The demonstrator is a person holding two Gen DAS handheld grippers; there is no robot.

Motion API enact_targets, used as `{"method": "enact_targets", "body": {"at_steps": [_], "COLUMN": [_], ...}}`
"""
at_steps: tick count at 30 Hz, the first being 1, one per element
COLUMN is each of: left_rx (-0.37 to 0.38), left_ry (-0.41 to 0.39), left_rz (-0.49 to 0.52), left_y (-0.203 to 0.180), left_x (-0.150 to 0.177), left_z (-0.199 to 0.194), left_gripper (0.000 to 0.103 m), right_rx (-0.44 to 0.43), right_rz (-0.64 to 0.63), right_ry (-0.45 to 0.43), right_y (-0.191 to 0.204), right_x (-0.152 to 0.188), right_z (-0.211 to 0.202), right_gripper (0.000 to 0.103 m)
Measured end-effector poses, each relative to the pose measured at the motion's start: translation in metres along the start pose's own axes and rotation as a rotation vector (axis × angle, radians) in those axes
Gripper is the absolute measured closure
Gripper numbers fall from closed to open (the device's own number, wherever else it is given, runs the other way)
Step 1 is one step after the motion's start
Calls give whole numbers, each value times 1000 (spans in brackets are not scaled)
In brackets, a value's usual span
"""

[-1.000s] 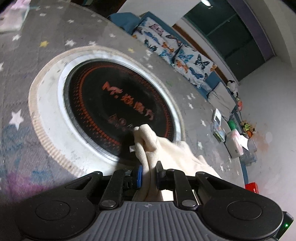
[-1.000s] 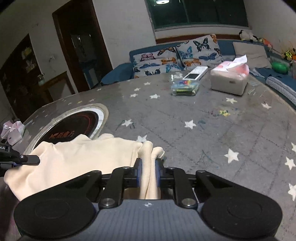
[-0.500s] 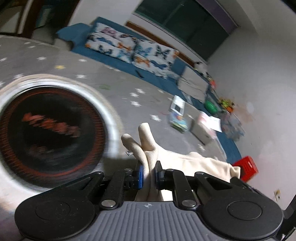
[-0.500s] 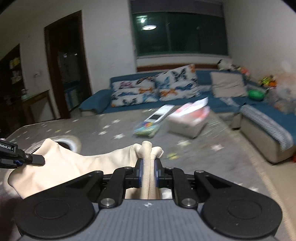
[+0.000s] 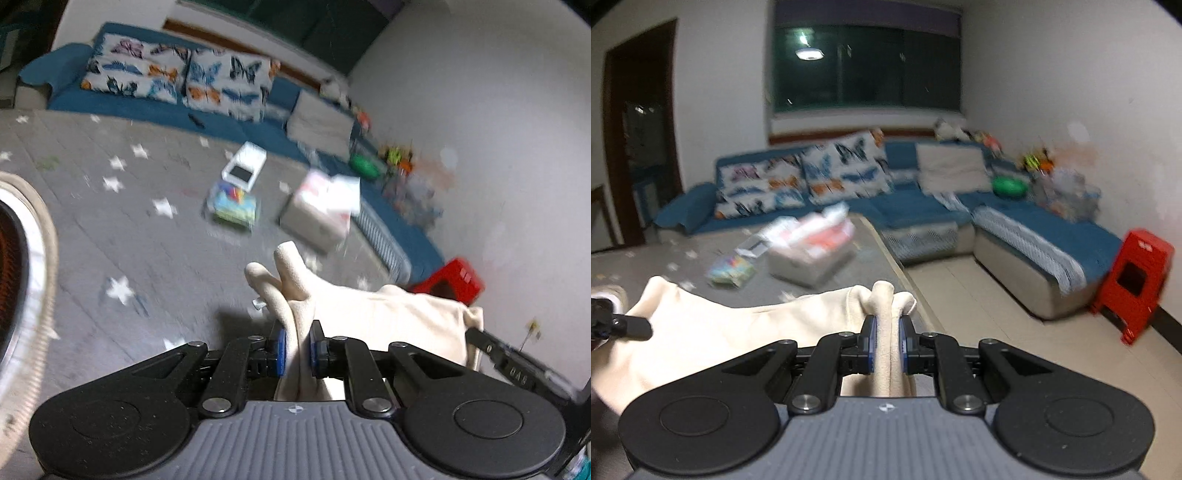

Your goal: Fold clothes

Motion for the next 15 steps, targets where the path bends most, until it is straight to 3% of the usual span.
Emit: {"method": "enact_targets", "body": {"at_steps": [4, 7, 12, 15], "left_rx": [-54, -89, -132, -102], "left_ry": [68, 50, -10, -33], "left_rz": [41, 68, 86, 100], "left_y": [6, 15, 24, 14], "left_x": [16, 15, -5, -15], "left_z": [20, 15, 2, 1], "left_gripper": [84, 80, 81, 84], "right_rx": [35, 49, 85, 31], "right_rz": [13, 24, 26, 43], "right_ry": [83, 125, 113, 85], "right_y": [-11, -17, -27, -21], "right_x": [25, 39, 37, 29], "right_z": [24, 35, 28, 23], "right_gripper": [92, 92, 90, 89]}}
Point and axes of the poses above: each gripper's, at about its wrist camera, not at the fingertips, and z roughly the way its jaws point, y to its left, x to its underside, the point moved 5 cm from there along z, roughly the way its jaws point, and after that the axes turned 2 degrees about -y, right-handed, at the moved point
